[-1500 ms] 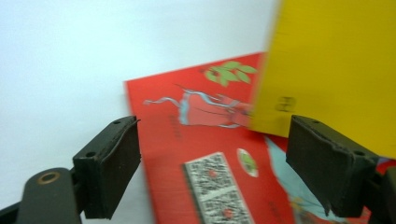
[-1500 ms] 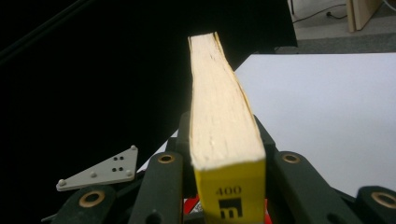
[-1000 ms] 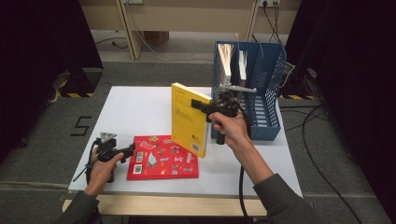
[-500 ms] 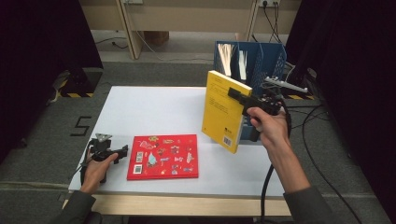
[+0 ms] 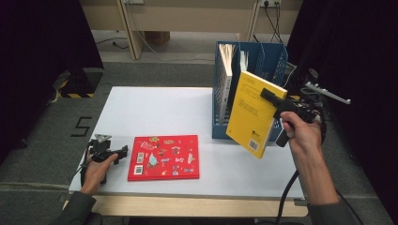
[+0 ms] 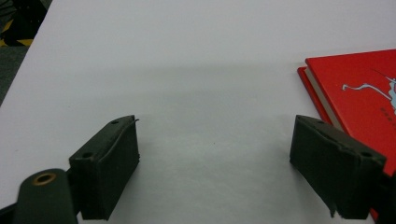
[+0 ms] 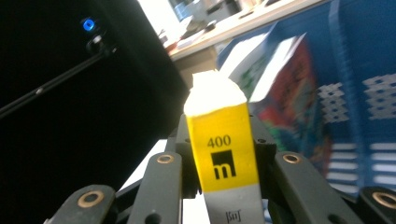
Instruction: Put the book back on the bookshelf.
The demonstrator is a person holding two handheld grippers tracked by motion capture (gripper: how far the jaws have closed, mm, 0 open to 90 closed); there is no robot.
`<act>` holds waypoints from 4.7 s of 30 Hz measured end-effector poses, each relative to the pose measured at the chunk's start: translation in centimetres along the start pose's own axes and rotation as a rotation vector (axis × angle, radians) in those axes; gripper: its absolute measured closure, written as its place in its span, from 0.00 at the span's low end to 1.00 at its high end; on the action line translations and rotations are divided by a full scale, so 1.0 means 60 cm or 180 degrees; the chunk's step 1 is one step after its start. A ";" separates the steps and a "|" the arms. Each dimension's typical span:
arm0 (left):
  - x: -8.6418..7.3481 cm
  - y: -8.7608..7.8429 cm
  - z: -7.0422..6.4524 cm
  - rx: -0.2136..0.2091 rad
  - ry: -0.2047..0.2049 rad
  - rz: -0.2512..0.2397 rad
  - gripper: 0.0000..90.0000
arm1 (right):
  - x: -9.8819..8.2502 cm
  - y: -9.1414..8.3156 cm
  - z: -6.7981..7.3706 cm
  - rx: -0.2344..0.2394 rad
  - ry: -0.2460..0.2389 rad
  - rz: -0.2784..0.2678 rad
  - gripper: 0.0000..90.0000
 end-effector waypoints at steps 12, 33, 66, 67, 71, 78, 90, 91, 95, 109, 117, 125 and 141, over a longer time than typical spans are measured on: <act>0.000 0.001 -0.001 0.0001 0.0010 0.0005 0.16 | 0.059 -0.001 -0.062 -0.0442 0.0013 -0.0198 0.80; 0.000 0.000 -0.001 -0.0008 0.0008 0.0005 0.16 | 0.097 0.179 -0.105 -0.0896 0.0109 -0.0131 0.79; 0.000 0.000 -0.001 -0.0013 0.0009 -0.0001 0.16 | 0.017 0.303 -0.175 -0.1114 0.0184 0.0216 0.75; 0.000 0.000 -0.001 -0.0011 0.0014 0.0002 0.16 | 0.015 0.304 -0.174 -0.1110 0.0187 0.0209 0.75; 0.000 0.000 -0.001 -0.0012 0.0012 0.0000 0.16 | 0.013 0.301 -0.170 -0.1074 0.0189 0.0245 0.74; 0.000 0.000 -0.001 -0.0004 0.0018 0.0000 0.16 | 0.000 0.285 -0.157 -0.0887 0.0143 0.0360 0.69; -0.001 0.000 -0.001 0.0009 0.0029 0.0000 0.16 | -0.008 0.238 -0.141 -0.0491 0.0265 0.0400 0.67; -0.001 0.000 -0.001 0.0007 0.0028 0.0000 0.16 | -0.008 0.235 -0.140 -0.0500 0.0253 0.0407 0.66; -0.001 0.000 -0.001 0.0002 0.0026 0.0009 0.16 | -0.006 0.223 -0.136 -0.0458 0.0247 0.0381 0.63; -0.001 0.001 0.000 -0.0017 0.0016 0.0008 0.16 | -0.023 0.168 -0.119 -0.0260 -0.0183 0.0564 0.45; -0.001 0.001 0.000 -0.0017 0.0016 0.0008 0.16 | -0.043 0.139 -0.117 -0.0332 -0.0436 0.0652 0.39; -0.001 0.001 0.000 -0.0018 0.0016 0.0008 0.16 | -0.082 0.128 -0.120 -0.0410 -0.0862 0.0830 0.53; -0.001 0.001 0.000 -0.0020 0.0016 0.0010 0.16 | -0.148 0.160 -0.158 -0.0614 -0.0951 0.1116 0.60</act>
Point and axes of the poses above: each handheld gripper's, and its own axes: y roughly forward along the jaws, x roughly out of its top, z roughly to its left, the point moved 6 cm from there along y, roughly forward along the jaws, and after that the axes turned 6 degrees about -y, right-handed, at the moved point
